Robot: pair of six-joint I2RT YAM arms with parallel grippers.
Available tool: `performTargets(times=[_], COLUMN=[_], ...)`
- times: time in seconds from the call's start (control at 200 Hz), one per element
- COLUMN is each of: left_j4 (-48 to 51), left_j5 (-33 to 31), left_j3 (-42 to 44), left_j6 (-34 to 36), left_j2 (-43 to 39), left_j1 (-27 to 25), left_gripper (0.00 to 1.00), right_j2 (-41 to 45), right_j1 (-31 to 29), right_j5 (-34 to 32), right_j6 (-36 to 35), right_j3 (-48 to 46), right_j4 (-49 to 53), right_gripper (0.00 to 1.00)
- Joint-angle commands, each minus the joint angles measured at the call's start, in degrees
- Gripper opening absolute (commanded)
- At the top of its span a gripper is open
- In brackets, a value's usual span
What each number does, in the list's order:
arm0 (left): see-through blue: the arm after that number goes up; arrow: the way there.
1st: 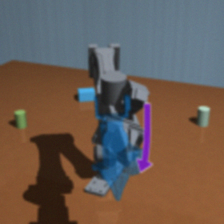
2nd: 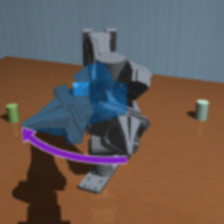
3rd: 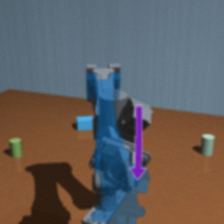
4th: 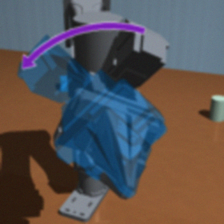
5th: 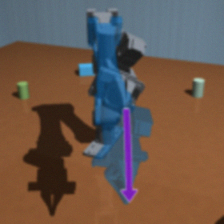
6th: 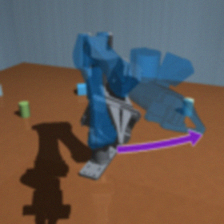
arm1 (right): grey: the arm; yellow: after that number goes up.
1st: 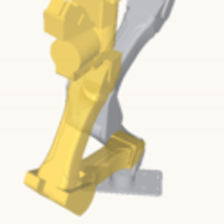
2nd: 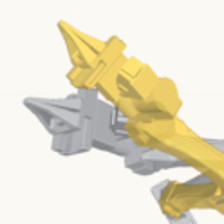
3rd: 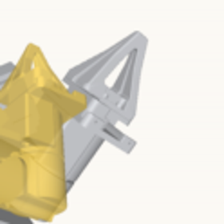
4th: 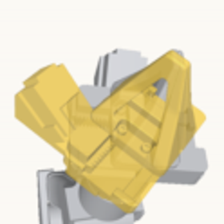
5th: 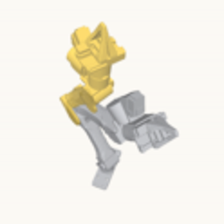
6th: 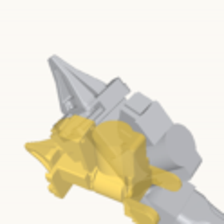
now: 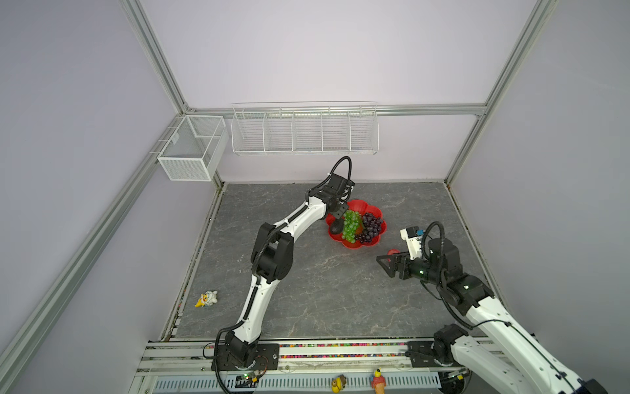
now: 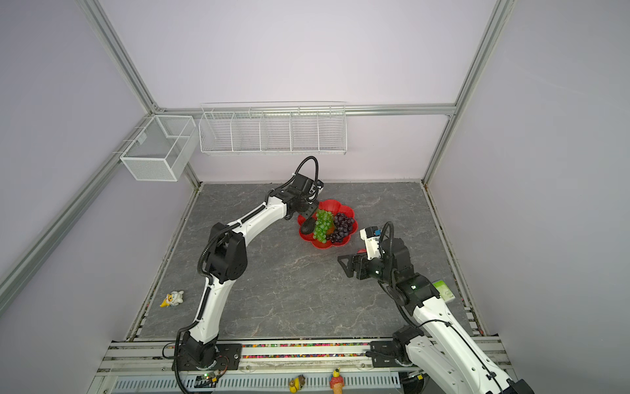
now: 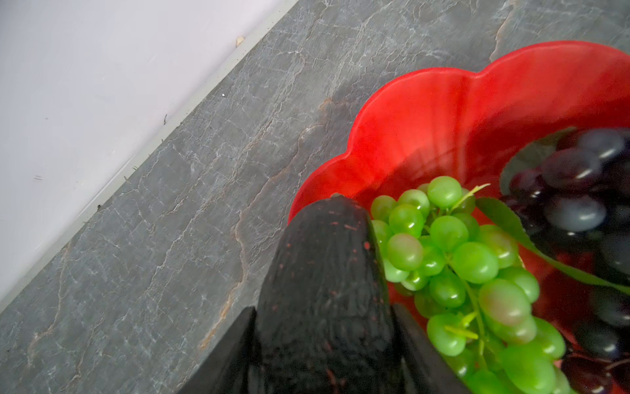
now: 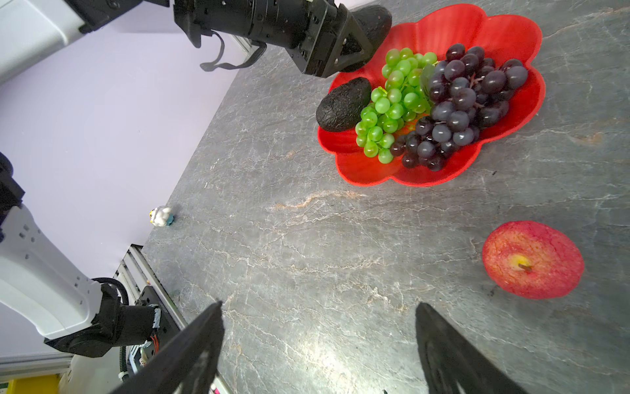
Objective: Place and organize the fake fruits in the fruit bowl
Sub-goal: 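Carry the second avocado into the bowl and release it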
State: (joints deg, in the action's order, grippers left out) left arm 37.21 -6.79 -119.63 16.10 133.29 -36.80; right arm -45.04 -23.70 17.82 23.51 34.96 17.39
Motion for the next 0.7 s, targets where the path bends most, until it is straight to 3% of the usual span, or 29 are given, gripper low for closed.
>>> performTargets(times=[0.0,0.335,0.695], left_j4=[-0.1,-2.2,-4.04], left_j5=[1.22,4.63,4.96], left_j3=[-1.94,-1.72,0.11], left_j6=[-0.74,-2.77,-2.97], left_j2=[1.92,3.0,0.24], left_j1=[-0.21,-0.21,-0.21], left_gripper=[0.56,0.59,0.73], right_j2=[0.78,1.71,1.54], right_j1=[0.25,0.33,0.53], right_j5=[-0.19,-0.95,-2.6], right_j6=[-1.27,-1.18,-0.53], right_j3=[-0.03,-0.69,-1.52], right_j4=[0.89,1.42,1.15], right_gripper=[0.89,0.89,0.89])
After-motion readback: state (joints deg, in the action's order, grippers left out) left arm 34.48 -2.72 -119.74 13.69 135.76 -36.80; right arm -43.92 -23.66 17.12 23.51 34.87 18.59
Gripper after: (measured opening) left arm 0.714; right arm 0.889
